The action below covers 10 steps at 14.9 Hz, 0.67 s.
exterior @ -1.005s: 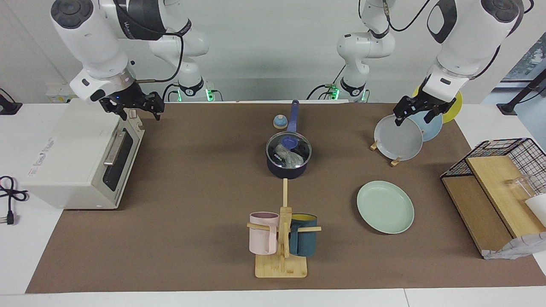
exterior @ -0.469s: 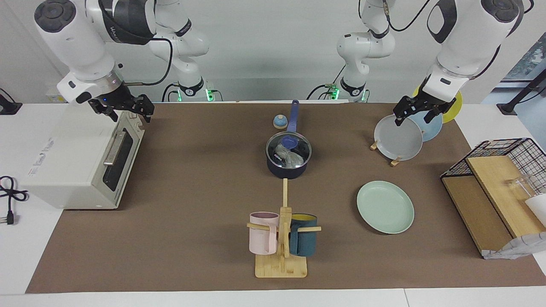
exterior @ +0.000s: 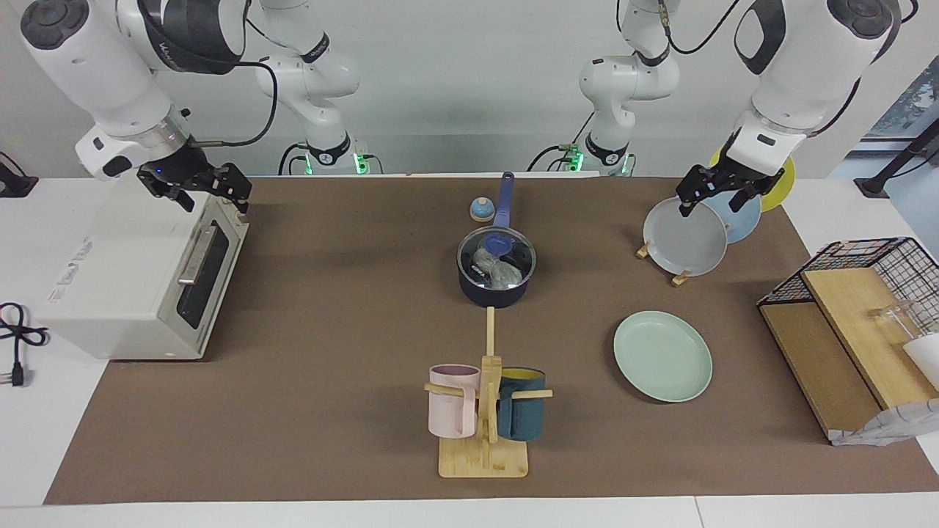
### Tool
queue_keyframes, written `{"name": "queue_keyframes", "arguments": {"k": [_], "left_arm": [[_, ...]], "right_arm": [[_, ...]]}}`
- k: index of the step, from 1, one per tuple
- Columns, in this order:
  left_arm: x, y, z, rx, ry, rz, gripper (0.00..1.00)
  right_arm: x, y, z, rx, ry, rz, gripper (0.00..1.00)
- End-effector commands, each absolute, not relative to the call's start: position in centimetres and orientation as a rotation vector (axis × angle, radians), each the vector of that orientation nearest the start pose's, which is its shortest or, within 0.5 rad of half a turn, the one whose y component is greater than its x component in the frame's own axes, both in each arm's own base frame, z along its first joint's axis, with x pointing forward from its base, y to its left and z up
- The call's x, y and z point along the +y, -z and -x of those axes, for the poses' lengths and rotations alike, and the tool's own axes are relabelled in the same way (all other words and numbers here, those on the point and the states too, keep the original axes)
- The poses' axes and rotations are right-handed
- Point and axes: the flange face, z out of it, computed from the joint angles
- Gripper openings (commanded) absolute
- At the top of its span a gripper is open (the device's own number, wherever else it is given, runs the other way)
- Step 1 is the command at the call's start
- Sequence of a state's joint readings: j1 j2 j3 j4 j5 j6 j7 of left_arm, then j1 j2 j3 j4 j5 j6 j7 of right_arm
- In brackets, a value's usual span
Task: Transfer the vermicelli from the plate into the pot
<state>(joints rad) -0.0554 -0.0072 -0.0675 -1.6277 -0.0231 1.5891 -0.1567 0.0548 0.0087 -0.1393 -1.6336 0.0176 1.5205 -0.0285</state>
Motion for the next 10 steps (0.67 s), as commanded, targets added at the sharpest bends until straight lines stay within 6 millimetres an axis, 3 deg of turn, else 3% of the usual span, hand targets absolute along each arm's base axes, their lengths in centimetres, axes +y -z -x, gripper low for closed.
{"name": "queue_keyframes", "arguments": {"k": [1,10], "left_arm": [[-6.5,-60.54,-54.27,-0.055,-0.057,3.135,1.0],[-6.59,-60.54,-54.26,-0.053,-0.057,3.135,1.0]], "right_arm": [[-4.45,-58.82,-54.51,0.038,-0.202,3.092,1.0],[-4.73,-59.31,-54.65,0.031,-0.174,3.096,1.0]]}}
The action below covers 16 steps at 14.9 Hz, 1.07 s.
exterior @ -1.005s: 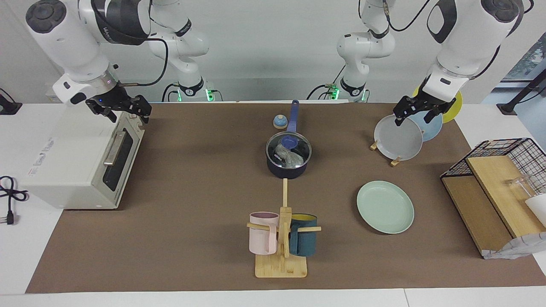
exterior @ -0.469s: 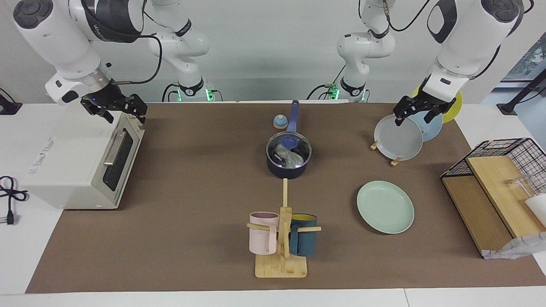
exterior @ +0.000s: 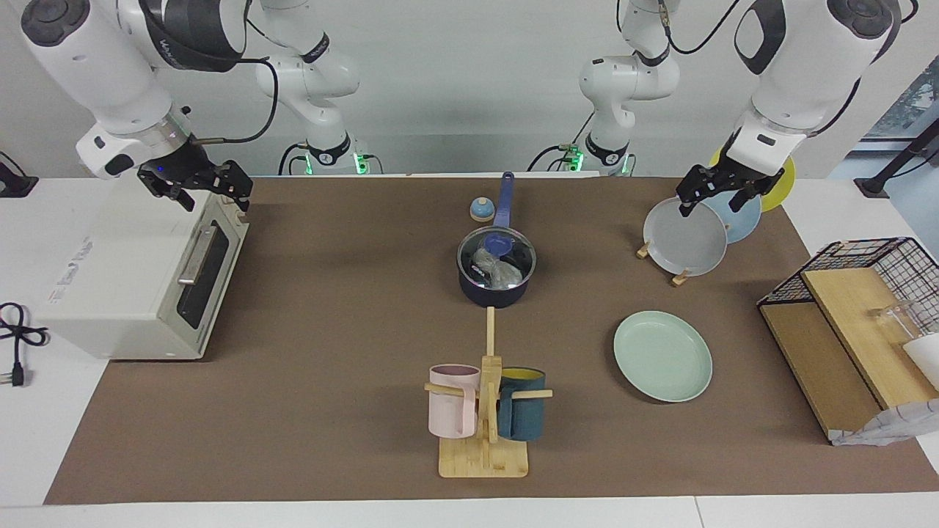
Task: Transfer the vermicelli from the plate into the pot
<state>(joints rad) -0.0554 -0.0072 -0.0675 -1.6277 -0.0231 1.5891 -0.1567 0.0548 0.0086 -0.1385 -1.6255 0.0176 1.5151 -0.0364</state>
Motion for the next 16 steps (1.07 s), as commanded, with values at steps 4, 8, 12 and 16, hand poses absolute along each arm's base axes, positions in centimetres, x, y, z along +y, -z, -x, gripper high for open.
{"name": "queue_keyframes", "arguments": {"k": [4,8,12,16], "left_arm": [[-6.5,-60.5,-54.3,-0.055,-0.057,3.135,1.0],[-6.5,-60.5,-54.3,-0.055,-0.057,3.135,1.0],[-6.5,-60.5,-54.3,-0.055,-0.057,3.135,1.0],[-6.6,-60.5,-54.3,-0.053,-0.057,3.135,1.0]], "right_arm": [[-4.8,-59.3,-54.8,0.017,-0.172,3.129,1.0],[-2.7,-60.2,-55.0,-0.05,-0.149,3.167,1.0],[-2.6,-60.2,-55.0,-0.046,-0.144,3.153,1.0],[-2.7,-60.3,-55.1,-0.038,-0.142,3.154,1.0]]}}
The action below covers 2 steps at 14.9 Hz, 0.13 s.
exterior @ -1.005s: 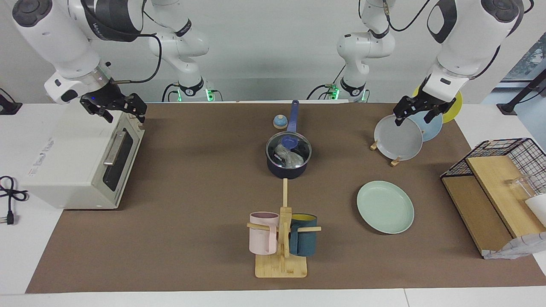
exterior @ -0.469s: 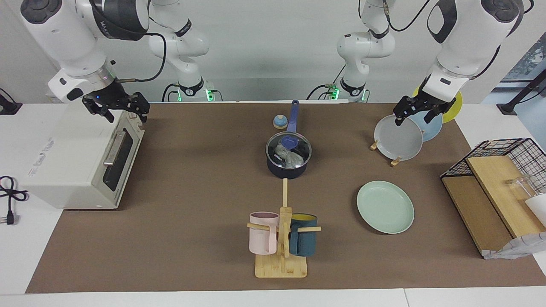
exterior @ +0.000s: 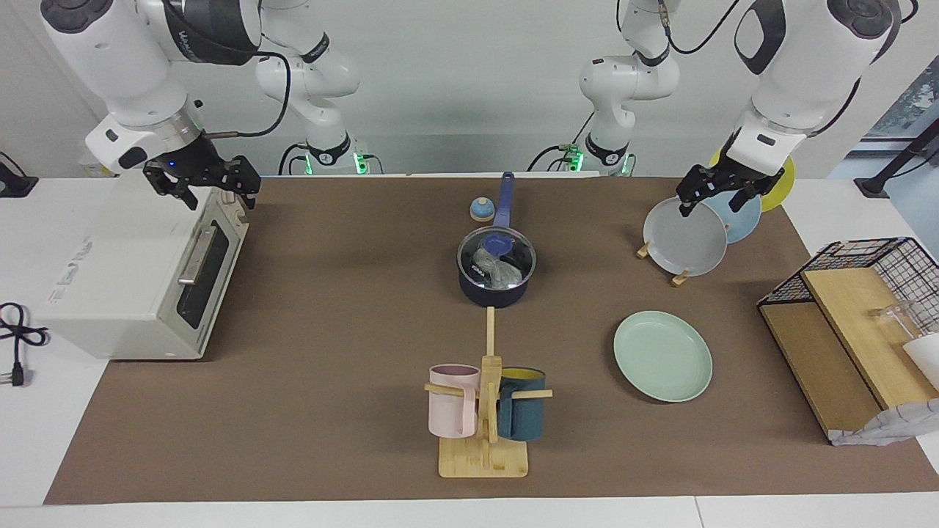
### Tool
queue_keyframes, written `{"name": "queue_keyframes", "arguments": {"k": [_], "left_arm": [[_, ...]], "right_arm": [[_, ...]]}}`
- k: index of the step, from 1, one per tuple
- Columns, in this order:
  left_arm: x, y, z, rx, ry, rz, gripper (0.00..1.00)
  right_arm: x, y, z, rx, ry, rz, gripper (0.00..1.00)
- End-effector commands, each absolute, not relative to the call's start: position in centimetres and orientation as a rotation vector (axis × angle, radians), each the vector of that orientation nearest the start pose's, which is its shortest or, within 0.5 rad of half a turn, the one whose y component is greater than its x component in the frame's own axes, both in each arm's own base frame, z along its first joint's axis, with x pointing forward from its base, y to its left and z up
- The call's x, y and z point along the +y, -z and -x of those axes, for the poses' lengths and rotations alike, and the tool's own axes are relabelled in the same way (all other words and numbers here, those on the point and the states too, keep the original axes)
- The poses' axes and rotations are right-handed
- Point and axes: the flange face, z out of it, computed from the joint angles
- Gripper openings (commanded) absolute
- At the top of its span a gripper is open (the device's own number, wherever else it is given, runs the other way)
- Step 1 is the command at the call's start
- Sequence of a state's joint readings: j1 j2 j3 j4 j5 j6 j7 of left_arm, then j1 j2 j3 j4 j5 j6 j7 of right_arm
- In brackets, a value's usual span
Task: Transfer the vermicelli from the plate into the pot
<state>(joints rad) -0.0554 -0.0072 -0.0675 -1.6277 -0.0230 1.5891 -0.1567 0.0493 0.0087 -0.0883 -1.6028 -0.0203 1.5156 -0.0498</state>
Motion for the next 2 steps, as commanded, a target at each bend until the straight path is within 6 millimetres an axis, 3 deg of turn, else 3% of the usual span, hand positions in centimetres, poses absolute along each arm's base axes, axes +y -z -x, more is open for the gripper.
{"name": "queue_keyframes", "arguments": {"k": [1,2], "left_arm": [[-6.5,-60.54,-54.27,-0.055,-0.057,3.135,1.0],[-6.5,-60.54,-54.27,-0.055,-0.057,3.135,1.0]], "right_arm": [[-2.81,-60.25,-55.05,-0.036,-0.142,3.154,1.0],[-2.82,-60.25,-55.05,-0.036,-0.142,3.154,1.0]]}}
